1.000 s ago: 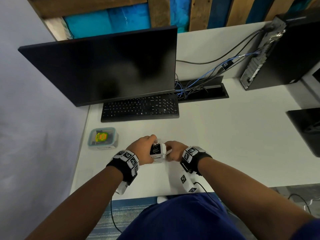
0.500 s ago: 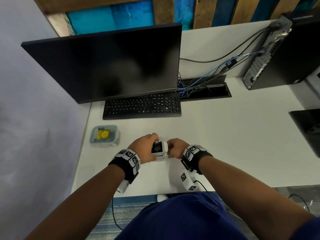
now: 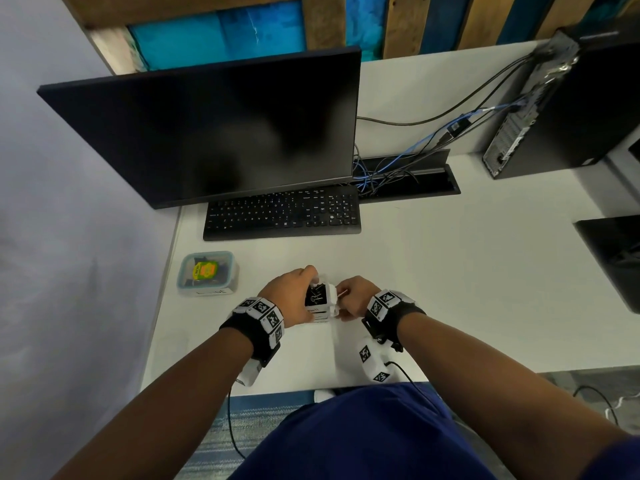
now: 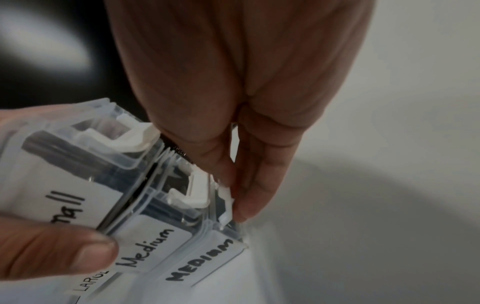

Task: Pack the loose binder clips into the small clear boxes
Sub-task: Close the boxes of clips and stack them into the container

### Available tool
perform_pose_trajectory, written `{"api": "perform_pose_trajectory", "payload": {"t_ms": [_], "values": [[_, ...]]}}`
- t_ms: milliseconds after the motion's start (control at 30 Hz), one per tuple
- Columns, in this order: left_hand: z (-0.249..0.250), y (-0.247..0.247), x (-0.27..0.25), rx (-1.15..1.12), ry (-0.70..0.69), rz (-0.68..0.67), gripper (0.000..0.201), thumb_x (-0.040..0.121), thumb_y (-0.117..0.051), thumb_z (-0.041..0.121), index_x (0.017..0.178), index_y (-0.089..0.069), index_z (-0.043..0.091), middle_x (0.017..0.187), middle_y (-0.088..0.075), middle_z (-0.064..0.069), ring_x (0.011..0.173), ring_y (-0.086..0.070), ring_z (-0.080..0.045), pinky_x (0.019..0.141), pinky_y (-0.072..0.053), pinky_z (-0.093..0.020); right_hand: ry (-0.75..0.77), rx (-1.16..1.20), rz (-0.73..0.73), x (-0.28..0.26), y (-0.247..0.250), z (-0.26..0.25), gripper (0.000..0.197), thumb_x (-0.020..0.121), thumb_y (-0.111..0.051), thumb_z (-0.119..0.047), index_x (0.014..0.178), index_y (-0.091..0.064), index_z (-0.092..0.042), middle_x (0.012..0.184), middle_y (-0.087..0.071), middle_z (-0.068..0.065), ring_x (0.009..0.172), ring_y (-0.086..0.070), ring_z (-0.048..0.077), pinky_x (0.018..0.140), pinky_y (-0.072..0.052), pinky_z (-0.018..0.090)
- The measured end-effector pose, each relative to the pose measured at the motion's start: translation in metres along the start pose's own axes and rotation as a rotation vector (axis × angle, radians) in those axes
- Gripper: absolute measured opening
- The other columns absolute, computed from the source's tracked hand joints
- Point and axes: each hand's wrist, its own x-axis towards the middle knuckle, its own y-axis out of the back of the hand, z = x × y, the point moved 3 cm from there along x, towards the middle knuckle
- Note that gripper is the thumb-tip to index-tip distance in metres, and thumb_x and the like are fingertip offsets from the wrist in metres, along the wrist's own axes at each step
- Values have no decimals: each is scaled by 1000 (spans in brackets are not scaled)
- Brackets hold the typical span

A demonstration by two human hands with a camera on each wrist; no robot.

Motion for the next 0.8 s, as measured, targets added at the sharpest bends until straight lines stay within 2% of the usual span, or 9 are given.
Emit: {"api": "perform_pose_trajectory", "payload": {"t_ms": [100,233,433,567,633,800], "values": [[0,0,0,-3,-1,-2,67,64,-82,33,115,-37,30,123,-56,8,102,-59,-16,84,-52,-34,-14,66,12,-1,0,1,23,86,-56,3,86,-67,-17,93,-74,16,80,-74,31,72,-62,42],[1,0,0,2,6,2,68,64,-82,33,117,-38,29,124,-56,8,102,-59,-16,85,-52,-33,-42,156,20,-4,2,-1,25,89,-46,7,84,-62,-12,96,-73,16,87,-74,29,73,-62,40],[3,1,0,0,12,2,68,65,-82,33,116,-38,28,124,-55,8,101,-60,-16,85,-53,-35,-68,84,-52,-5,-1,-7,14,84,-61,2,82,-66,-11,102,-73,13,93,-72,23,75,-62,34],[3,1,-1,6,13,3,67,66,-81,33,118,-38,27,124,-56,7,101,-60,-17,85,-54,-35,-62,84,11,-6,-1,-10,5,84,-65,-7,84,-63,-11,90,-74,12,85,-74,25,74,-62,36],[2,1,-1,3,16,2,68,66,-81,32,119,-39,27,124,-55,7,102,-60,-17,85,-54,-36,-82,86,45,-6,1,-13,4,83,-67,-12,85,-64,-11,83,-75,13,78,-75,25,68,-62,35],[4,0,0,22,2,13,67,66,-80,35,119,-38,26,122,-57,6,100,-61,-18,84,-54,-35,-142,23,63,-2,2,-17,14,81,-60,-6,82,-72,2,70,-74,13,65,-74,23,65,-63,39]]}}
